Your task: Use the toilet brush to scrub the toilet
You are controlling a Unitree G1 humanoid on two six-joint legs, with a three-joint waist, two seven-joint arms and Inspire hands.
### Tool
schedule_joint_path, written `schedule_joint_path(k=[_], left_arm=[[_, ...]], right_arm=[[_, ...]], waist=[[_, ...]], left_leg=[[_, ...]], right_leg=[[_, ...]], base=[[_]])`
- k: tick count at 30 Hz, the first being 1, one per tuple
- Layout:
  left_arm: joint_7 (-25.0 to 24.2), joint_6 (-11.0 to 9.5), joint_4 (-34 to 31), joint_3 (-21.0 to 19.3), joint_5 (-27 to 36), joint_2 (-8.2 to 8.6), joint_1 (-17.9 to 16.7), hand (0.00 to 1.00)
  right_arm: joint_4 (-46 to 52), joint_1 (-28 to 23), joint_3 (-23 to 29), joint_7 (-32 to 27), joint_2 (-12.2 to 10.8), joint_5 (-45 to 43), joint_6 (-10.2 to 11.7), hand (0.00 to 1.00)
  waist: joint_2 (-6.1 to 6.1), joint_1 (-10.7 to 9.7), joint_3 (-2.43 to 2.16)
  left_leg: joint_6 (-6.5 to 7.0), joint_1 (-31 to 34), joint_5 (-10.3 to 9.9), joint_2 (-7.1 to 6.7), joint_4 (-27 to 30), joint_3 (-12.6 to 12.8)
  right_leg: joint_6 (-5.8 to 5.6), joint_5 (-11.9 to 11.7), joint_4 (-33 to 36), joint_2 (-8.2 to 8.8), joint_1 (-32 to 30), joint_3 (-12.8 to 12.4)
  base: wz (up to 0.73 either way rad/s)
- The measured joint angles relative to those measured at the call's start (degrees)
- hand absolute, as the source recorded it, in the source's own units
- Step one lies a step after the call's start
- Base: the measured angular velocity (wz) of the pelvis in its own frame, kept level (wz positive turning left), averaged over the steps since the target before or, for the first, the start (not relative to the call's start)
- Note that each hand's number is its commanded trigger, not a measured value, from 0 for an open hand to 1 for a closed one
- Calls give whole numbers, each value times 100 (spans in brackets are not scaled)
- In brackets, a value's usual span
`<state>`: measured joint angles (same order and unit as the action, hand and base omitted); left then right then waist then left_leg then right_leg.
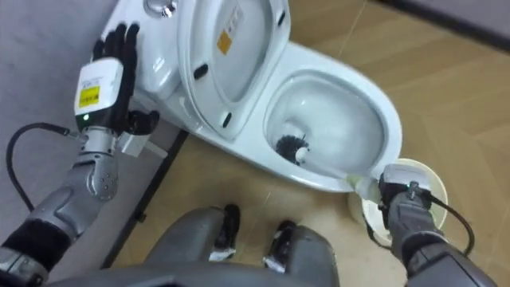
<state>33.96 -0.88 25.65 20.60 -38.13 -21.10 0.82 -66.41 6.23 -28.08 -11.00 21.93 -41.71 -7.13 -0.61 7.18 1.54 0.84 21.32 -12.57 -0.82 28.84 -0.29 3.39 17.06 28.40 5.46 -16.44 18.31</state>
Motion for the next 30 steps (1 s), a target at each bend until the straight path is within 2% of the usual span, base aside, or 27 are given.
schedule_joint_path(k=[4,6,8,10,13,15,16,19,24,28,30], left_arm=[[-170,11,-174,-303,-37,64,-620,0],[-331,60,-342,-435,-145,162,-977,0],[-372,59,-497,-520,-148,220,-1167,0],[-417,62,-619,-551,-148,268,-1270,0],[-466,60,-860,-651,-157,354,-1475,0],[-475,80,-956,-782,-160,460,-1539,0],[-476,88,-1014,-807,-160,466,-1568,0],[-476,89,-1225,-931,-160,488,-1715,0],[-483,92,-1226,-1248,-157,591,-2116,0],[-587,94,-1139,-1393,-80,649,-2228,0],[-665,88,-790,-1434,-66,666,-2239,0]], right_arm=[[218,-490,297,56,-76,-112,13,100],[230,-706,456,135,-202,-129,17,100],[290,-812,504,202,-262,-175,29,100],[394,-917,534,244,-281,-218,28,100],[432,-1104,789,245,-427,-232,44,100],[433,-1234,1044,276,-555,-229,86,100],[435,-1241,1126,302,-591,-228,86,100],[439,-1287,1333,337,-652,-230,104,100],[453,-1341,1428,477,-661,-269,108,100],[450,-1391,1428,615,-668,-78,110,100],[405,-1401,1430,618,-685,114,115,100]], waist=[[68,-50,-41],[152,-51,-100],[221,-48,-127],[264,-58,-127],[269,-70,-120],[243,-77,-129],[229,-89,-127],[152,-107,-158],[131,-82,-146],[164,-38,-143],[165,-13,-143]], left_leg=[[3,-432,0,-81,-233,-4],[6,-760,2,-86,-456,-13],[8,-948,3,-91,-575,-23],[8,-1126,3,-91,-646,-34],[7,-1453,2,-97,-773,-112],[7,-1613,2,-105,-841,-188],[7,-1635,2,-105,-858,-211],[5,-1737,3,-121,-1028,-227],[-1,-2038,8,-149,-1230,-268],[-3,-2151,9,-182,-1333,-410],[-3,-2225,9,-199,-1351,-472]], right_leg=[[-69,12,-226,-8,436,-2],[-100,-13,-433,-53,729,-34],[-108,-17,-542,-65,919,-16],[-122,-26,-650,-84,1080,-14],[-152,-66,-943,-129,1496,49],[-167,-82,-1096,-140,1719,127],[-167,-82,-1115,-140,1749,150],[-167,-90,-1168,-149,1802,176],[-175,-86,-1339,-155,2084,183],[-190,-79,-1419,-163,2231,247],[-196,-81,-1488,-164,2356,229]], base=[[7],[-4],[2],[0],[9],[14],[11],[2],[0],[14],[16]])
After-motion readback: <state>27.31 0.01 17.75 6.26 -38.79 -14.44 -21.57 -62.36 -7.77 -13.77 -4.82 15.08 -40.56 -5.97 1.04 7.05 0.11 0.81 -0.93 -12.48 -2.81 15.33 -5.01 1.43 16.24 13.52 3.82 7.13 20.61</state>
